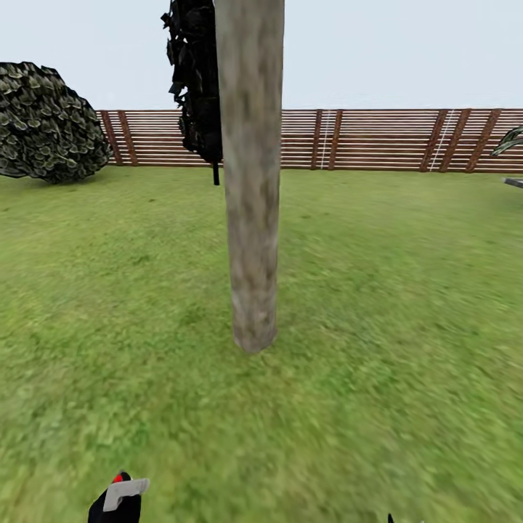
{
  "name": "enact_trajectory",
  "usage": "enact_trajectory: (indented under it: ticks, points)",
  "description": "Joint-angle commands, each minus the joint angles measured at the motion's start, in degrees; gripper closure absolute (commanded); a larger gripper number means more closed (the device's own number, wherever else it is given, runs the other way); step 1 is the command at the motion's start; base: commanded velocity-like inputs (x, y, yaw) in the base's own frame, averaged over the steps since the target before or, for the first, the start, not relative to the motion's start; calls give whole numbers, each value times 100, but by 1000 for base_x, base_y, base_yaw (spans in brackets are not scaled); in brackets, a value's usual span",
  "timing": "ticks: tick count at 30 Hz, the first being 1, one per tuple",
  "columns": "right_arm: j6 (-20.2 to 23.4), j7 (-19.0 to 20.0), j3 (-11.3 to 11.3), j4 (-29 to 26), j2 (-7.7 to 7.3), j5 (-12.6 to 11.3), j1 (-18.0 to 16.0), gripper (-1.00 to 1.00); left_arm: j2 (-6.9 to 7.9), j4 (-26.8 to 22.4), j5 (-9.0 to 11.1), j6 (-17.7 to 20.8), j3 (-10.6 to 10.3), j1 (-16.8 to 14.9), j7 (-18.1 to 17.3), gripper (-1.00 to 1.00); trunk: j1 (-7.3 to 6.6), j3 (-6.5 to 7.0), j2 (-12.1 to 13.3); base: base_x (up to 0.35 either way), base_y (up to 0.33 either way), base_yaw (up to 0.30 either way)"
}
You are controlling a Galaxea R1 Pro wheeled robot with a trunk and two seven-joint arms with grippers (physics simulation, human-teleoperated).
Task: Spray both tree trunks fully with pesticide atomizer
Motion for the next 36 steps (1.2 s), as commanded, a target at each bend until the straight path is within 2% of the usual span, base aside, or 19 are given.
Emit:
enact_trajectory:
  ticks: [1, 20, 28, 36]
  points:
    - [-19, -1, -30, 7, 4, 59, -5, -100, -2, 1, -37, -20, 21, -4, 7, 100, 2, -5, -1, 286, -145, 0]
    - [-19, 9, -25, 7, 4, 59, -5, -100, 5, -20, -36, -17, 28, -5, 5, 100, 2, -5, -1, 299, -142, 0]
    - [-16, 14, -33, 7, -6, 59, -5, -100, 18, -23, -42, -16, 31, -4, 2, 100, 2, -5, -1, 318, -26, 0]
    - [-9, 17, -28, -8, -13, 62, -8, -100, 37, -31, -52, -14, 15, -8, -8, 100, 2, -5, -1, 59, -1, 0]
